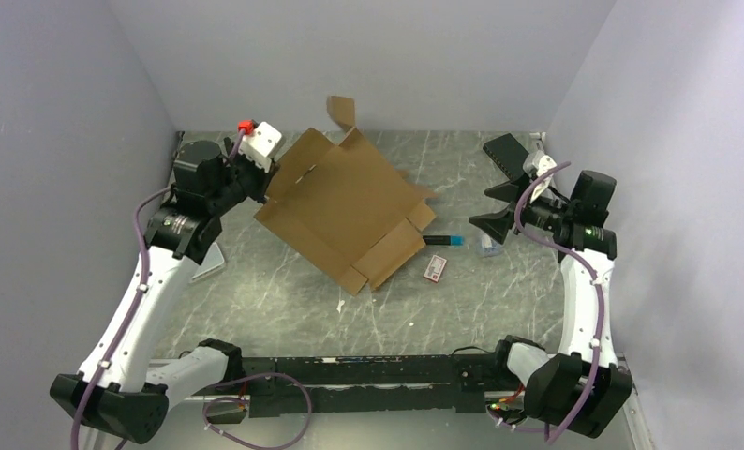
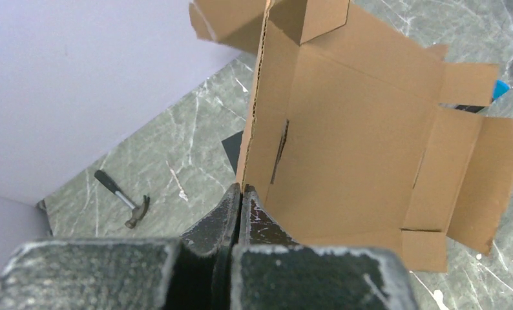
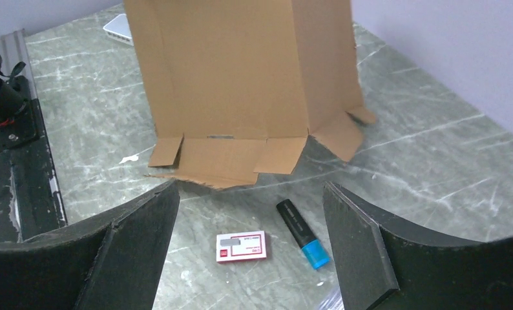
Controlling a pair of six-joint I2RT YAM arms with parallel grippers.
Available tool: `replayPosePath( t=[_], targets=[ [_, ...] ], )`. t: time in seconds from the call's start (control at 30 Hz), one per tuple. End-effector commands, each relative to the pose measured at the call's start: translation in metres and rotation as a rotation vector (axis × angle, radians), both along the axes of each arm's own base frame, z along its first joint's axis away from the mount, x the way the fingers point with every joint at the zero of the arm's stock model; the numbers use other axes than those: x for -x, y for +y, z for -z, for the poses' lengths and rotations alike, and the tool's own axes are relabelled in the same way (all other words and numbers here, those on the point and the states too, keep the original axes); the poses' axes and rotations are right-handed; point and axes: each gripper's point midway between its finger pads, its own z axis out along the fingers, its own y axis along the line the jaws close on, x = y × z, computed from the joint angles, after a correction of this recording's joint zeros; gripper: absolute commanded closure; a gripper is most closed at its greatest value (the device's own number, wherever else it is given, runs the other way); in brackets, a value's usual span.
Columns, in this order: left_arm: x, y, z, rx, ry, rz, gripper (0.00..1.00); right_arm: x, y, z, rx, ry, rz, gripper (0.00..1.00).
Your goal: Fold the paper box
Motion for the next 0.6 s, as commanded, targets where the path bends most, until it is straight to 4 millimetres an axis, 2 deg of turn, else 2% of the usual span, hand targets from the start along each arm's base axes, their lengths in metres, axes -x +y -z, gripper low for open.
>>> replayPosePath(
  t=[0.0,0.27,0.57],
  targets=[
    [0.010,0.006,-0.047,-0.015,-0.130,0.006,1.00,0.006,0.001,-0.021,0.047,-0.085,-0.025,0.14],
    [0.016,0.004,-0.067,-0.070,-0.168,0.047,1.00,-0.003,0.004,-0.030,0.044,-0.063,-0.073,0.06],
    [0.024,-0.003,-0.109,-0.137,-0.251,0.088,1.00,-0.012,0.042,-0.040,0.222,-0.143,-0.212,0.04]
  ],
)
